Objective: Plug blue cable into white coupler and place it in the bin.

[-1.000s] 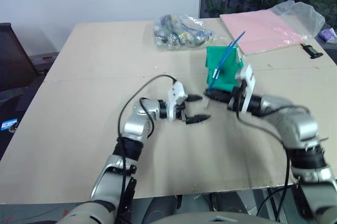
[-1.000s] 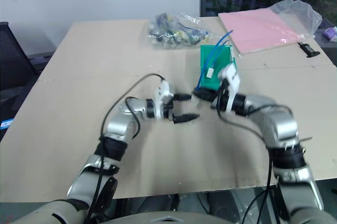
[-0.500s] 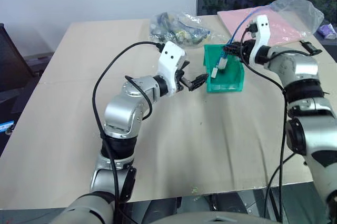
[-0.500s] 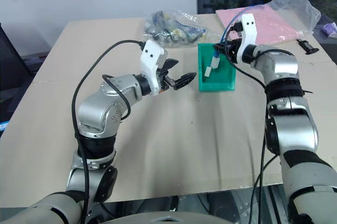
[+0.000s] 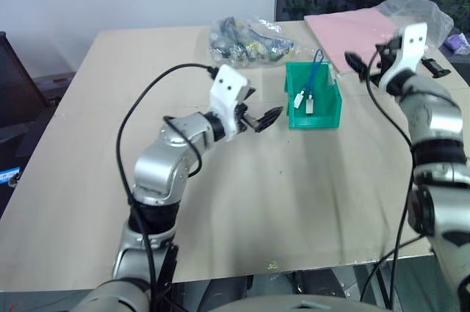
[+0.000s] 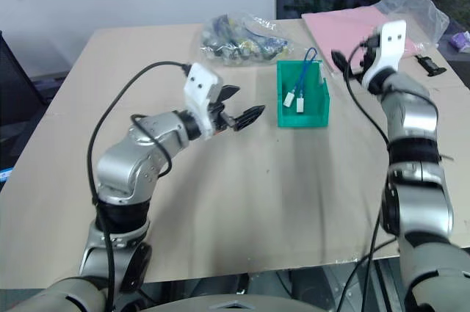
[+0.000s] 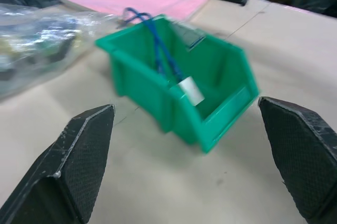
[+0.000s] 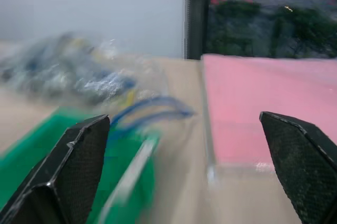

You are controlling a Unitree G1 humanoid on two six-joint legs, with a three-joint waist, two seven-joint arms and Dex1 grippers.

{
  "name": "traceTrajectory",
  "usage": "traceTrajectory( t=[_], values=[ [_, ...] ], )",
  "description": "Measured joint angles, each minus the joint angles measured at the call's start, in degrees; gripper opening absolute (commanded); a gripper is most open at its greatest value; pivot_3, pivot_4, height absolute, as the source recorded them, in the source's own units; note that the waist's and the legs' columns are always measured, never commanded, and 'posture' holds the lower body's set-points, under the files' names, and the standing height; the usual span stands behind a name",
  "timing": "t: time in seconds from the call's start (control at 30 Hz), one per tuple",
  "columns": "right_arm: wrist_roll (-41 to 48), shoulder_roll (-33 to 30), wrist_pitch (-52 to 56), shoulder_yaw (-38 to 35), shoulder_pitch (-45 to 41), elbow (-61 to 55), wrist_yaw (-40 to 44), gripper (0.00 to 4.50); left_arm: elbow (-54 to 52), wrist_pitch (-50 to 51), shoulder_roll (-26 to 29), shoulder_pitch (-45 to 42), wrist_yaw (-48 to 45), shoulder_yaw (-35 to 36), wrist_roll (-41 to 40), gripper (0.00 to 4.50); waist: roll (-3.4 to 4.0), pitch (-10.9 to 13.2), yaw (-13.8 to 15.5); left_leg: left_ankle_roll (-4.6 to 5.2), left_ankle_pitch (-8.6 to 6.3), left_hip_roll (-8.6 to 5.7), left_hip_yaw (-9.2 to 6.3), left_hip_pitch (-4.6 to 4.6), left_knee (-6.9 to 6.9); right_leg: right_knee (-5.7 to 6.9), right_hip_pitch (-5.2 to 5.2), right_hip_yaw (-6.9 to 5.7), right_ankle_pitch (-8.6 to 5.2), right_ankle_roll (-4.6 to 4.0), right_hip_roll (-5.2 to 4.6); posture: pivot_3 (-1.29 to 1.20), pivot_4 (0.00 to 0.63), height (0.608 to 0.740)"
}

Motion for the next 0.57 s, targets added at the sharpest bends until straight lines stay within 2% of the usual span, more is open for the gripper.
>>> traceTrajectory(
  t=[0.03, 0.1, 0.23, 0.3, 0.4, 0.57],
  values=[
    [1.2, -0.1, 0.5, 0.1, 2.9, -3.2, 1.6, 4.49, -0.1, -0.5, 0.5, 1.1, -0.1, 0.9, -0.1, 4.5, 0.02, 0.0, -0.1, 0.0, 0.0, 0.0, -0.01, 0.01, 0.0, 0.03, 0.0, 0.0, 0.0, 0.0, 0.0, 0.0, 0.15, 0.74],
    [5.4, -1.8, 1.2, 0.1, 17.8, -18.1, 7.6, 4.49, -3.1, -3.5, 3.0, 10.4, -2.1, 5.3, -2.0, 4.5, 0.08, 0.0, 0.0, 0.01, -0.01, 0.05, -0.02, 0.08, -0.03, 0.0, 0.02, 0.0, 0.0, 0.0, 0.02, 0.0, 0.15, 0.74],
    [6.0, -4.4, 2.1, -0.1, 29.5, -23.3, 10.4, 4.49, -3.5, -9.4, 4.3, 22.2, -4.2, 6.3, -1.7, 4.5, 0.1, 0.0, 0.5, 0.02, -0.01, -0.04, 0.02, 0.17, 0.01, 0.02, 0.08, 0.03, 0.16, -0.18, -0.04, 0.0, 0.15, 0.74],
    [6.3, -7.1, 0.0, -0.1, 37.0, -26.3, 15.7, 4.49, -3.6, -15.1, 4.1, 30.1, -5.1, 5.7, -0.8, 4.5, 0.13, 0.0, 1.1, 0.05, -0.03, -0.03, 0.07, 0.57, -0.06, -0.04, 0.42, 0.08, 0.2, -0.19, -0.05, 0.0, 0.15, 0.74],
    [5.9, -9.0, -3.5, 0.0, 45.4, -25.8, 21.3, 4.49, -2.1, -21.9, 4.1, 40.4, -6.2, 4.3, 0.5, 4.5, 0.13, 0.1, 1.9, 0.42, -0.27, 0.02, 0.1, 1.11, -0.2, -0.18, 1.02, 0.06, 0.18, -0.2, -0.03, 0.0, 0.15, 0.74],
    [6.2, -7.6, -6.7, -0.6, 48.8, -25.8, 22.6, 4.49, -2.0, -27.1, 5.1, 43.9, -7.5, 3.8, 1.4, 4.5, 0.25, 0.1, 2.4, 0.42, -0.26, 0.03, 0.11, 1.22, -0.12, -0.18, 1.18, 0.04, 0.18, -0.2, -0.03, 0.0, 0.15, 0.74]
  ],
)
